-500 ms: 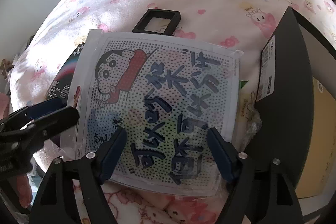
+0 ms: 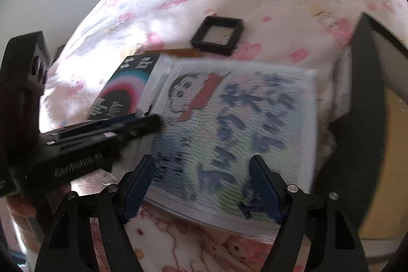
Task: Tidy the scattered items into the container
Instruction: 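Grasp the Shin-chan bead-art package with the left tool and lift it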
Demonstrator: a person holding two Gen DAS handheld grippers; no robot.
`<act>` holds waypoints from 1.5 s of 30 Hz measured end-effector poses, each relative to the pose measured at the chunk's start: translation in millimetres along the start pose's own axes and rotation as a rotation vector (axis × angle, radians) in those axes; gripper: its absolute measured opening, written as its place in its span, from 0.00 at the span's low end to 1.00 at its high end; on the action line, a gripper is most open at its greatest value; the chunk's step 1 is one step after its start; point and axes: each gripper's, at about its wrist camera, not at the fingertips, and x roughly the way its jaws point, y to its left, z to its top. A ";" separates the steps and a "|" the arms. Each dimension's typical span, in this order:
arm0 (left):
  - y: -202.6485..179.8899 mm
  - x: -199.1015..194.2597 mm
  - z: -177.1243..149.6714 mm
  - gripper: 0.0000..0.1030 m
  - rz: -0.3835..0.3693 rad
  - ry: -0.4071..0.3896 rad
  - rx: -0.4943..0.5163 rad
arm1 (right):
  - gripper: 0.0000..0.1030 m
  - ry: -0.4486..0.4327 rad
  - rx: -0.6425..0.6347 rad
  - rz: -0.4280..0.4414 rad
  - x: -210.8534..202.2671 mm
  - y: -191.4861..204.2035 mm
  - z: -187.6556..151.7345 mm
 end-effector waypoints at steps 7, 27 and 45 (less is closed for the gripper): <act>11.5 -27.8 -32.5 0.27 -0.076 0.056 -0.019 | 0.72 0.031 0.014 -0.029 -7.3 -5.6 -19.9; -4.4 -4.2 -28.5 0.16 -0.138 0.131 -0.032 | 0.72 -0.005 0.018 -0.008 -33.3 -12.4 -44.2; -10.4 -12.4 -18.5 0.39 -0.219 0.169 -0.119 | 0.72 -0.028 0.024 0.007 -40.3 -9.3 -37.1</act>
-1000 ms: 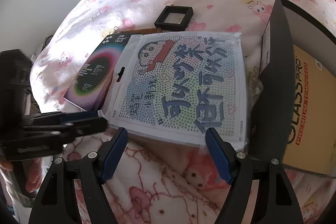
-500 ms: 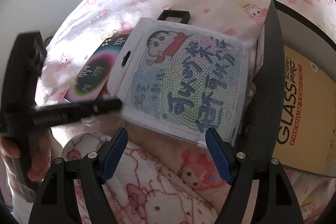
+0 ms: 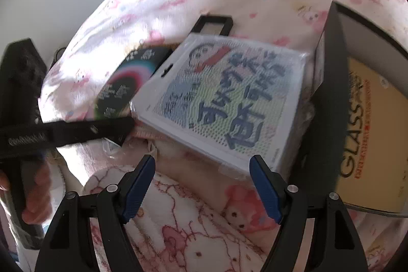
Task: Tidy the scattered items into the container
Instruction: 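Grasp the Shin-chan bead-art package with the left tool and lift it, then carry the held package with the left tool over the open black box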
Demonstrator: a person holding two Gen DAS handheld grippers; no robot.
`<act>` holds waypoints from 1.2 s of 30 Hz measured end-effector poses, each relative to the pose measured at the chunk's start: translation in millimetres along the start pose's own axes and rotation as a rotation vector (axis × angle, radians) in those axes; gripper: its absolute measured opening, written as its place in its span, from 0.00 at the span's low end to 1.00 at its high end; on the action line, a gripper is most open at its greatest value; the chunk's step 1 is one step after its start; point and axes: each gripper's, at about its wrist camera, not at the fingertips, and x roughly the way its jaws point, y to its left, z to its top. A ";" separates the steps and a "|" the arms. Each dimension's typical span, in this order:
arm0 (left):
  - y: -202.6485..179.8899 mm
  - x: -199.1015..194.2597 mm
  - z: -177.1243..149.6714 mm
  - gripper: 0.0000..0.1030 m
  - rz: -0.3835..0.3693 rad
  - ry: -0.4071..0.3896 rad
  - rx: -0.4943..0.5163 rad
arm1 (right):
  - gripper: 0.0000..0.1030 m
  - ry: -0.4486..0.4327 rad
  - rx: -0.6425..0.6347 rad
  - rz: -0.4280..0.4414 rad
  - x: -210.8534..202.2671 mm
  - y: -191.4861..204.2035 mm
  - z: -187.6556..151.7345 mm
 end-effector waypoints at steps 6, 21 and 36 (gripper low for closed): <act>-11.1 35.9 9.5 0.42 -0.021 0.058 -0.114 | 0.72 -0.115 0.005 -0.055 -32.7 -8.6 7.0; -9.9 48.8 10.0 0.27 -0.048 -0.032 -0.312 | 0.72 -0.143 0.043 -0.063 -44.0 -34.2 3.2; 50.9 -37.3 10.0 0.25 0.082 -0.139 -0.208 | 0.72 -0.054 -0.068 0.027 6.1 6.2 36.4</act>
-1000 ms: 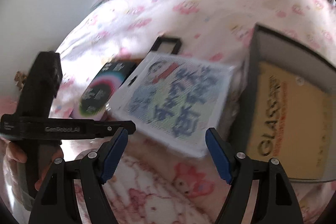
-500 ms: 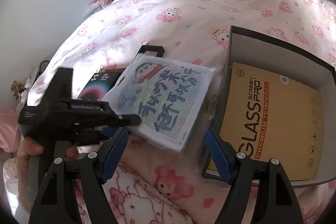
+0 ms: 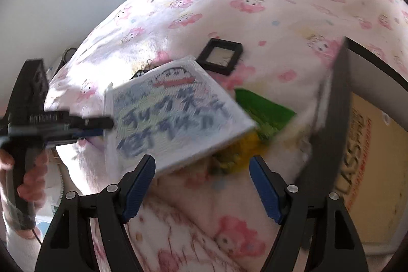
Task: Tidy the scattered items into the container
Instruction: 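Carry the held package with the left tool over the open black box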
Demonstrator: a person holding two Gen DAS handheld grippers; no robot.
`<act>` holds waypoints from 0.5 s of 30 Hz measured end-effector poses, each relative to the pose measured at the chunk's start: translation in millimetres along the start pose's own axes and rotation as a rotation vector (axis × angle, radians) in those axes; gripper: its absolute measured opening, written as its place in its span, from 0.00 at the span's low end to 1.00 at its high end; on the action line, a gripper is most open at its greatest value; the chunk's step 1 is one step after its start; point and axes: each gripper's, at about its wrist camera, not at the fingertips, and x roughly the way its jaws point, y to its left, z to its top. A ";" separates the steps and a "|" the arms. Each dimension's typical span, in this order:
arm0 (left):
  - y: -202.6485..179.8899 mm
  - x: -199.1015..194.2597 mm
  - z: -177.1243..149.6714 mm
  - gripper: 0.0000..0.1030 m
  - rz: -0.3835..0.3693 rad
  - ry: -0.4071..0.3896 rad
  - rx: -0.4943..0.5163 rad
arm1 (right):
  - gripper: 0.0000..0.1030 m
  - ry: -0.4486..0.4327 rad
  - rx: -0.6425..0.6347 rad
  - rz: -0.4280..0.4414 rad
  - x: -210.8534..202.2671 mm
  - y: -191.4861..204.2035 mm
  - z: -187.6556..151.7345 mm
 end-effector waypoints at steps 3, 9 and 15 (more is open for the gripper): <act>-0.1 11.4 -6.8 0.29 -0.044 0.029 0.013 | 0.72 -0.012 0.010 -0.041 17.5 -3.1 18.8; -3.1 14.3 -8.0 0.31 -0.031 -0.034 0.038 | 0.72 0.036 0.107 -0.125 63.2 -31.4 43.2; -5.9 13.0 -4.4 0.32 0.058 -0.096 0.062 | 0.72 0.097 0.133 0.036 73.3 -32.7 39.5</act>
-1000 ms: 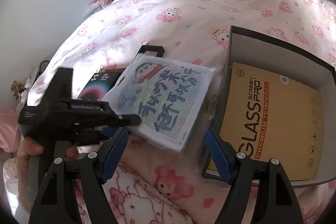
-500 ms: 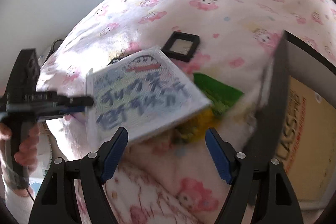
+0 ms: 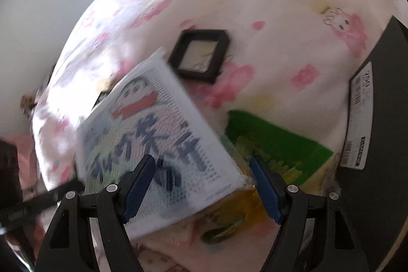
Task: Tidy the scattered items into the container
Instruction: 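Carry the held package with the left tool over the open black box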
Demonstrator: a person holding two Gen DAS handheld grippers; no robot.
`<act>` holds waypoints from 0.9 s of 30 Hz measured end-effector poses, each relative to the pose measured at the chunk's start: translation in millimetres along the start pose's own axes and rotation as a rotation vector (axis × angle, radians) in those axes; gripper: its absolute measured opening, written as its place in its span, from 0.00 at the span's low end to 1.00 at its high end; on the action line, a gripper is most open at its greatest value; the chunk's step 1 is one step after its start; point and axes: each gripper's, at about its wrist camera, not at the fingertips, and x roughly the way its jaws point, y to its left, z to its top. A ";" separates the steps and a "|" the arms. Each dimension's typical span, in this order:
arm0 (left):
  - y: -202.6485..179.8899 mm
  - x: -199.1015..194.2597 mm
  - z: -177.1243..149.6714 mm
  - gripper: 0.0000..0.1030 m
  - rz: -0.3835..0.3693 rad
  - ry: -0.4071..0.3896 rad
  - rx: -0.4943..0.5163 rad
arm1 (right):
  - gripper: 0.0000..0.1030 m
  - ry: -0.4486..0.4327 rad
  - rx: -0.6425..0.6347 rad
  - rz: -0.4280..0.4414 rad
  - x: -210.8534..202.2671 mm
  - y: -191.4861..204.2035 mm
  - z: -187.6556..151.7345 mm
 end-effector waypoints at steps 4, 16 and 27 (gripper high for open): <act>7.5 -11.5 -4.3 0.37 0.029 -0.018 0.011 | 0.72 0.019 -0.097 0.035 -17.2 22.1 -30.4; 19.8 -20.8 -9.5 0.40 0.009 -0.104 0.004 | 0.72 -0.047 -0.161 0.001 -31.6 42.7 -39.5; 8.7 -20.5 -19.3 0.39 -0.021 -0.032 0.047 | 0.64 0.105 -0.135 0.099 -3.1 38.6 -57.0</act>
